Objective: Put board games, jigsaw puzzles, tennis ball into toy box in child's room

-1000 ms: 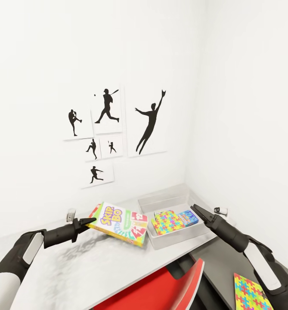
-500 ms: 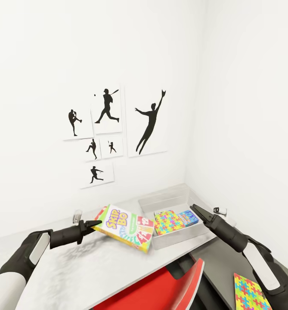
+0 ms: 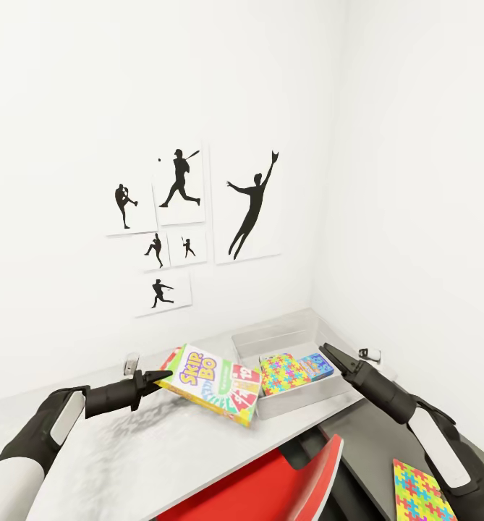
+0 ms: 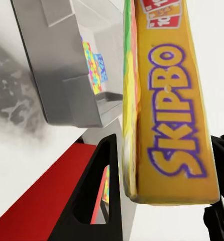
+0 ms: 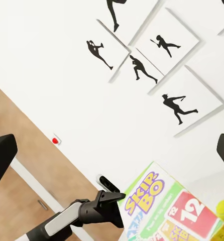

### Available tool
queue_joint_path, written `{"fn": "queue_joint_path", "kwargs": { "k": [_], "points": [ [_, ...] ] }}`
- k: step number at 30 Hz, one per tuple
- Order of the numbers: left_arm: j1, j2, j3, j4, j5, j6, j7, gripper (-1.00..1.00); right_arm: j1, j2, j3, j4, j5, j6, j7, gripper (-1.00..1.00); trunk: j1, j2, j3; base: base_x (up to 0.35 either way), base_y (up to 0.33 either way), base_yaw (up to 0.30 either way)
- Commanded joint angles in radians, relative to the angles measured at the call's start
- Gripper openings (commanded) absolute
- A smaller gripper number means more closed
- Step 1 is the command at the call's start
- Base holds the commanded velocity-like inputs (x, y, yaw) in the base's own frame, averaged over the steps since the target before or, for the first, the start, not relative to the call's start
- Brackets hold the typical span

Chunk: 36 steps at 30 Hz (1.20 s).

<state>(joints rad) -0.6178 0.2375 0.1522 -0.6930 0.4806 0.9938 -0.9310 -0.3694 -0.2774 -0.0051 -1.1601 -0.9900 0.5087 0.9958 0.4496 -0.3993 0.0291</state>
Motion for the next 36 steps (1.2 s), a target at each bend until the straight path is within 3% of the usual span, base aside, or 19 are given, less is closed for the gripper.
{"fn": "queue_joint_path", "kwargs": {
  "k": [1, 9, 14, 17, 36],
  "points": [
    [0.0, 0.0, 0.002, 0.001, -0.002, 0.003, -0.005, -1.0, 0.0, 0.0, 0.0, 0.0, -0.007, 0.008, 0.0, 1.0, 0.0, -0.001, 0.0, 0.0, 0.0, 0.0],
    [0.0, 0.011, 0.012, 0.001, 0.005, 0.004, -0.012, -1.0, 0.0, 0.0, 0.0, 0.0, -0.007, 0.009, 0.0, 1.0, 0.0, -0.001, 0.0, 0.0, 0.0, 0.0],
    [0.0, 0.023, 0.012, 0.001, -0.004, 0.005, -0.129, -1.0, 0.0, 0.0, 0.0, 0.0, -0.008, 0.011, 0.001, 1.0, 0.0, -0.001, 0.0, 0.0, 0.0, 0.0],
    [0.0, 0.025, 0.009, 0.001, -0.007, 0.005, -0.159, -1.0, 0.0, 0.0, -0.001, 0.0, -0.009, 0.012, 0.001, 1.0, 0.0, -0.001, 0.0, 0.0, 0.0, 0.0],
    [-0.013, 0.027, 0.014, 0.001, -0.007, 0.017, -0.172, -1.0, 0.0, -0.006, -0.002, 0.005, -0.009, 0.017, 0.006, 1.0, 0.0, -0.001, 0.0, 0.0, 0.0, 0.0]
  ]
}}
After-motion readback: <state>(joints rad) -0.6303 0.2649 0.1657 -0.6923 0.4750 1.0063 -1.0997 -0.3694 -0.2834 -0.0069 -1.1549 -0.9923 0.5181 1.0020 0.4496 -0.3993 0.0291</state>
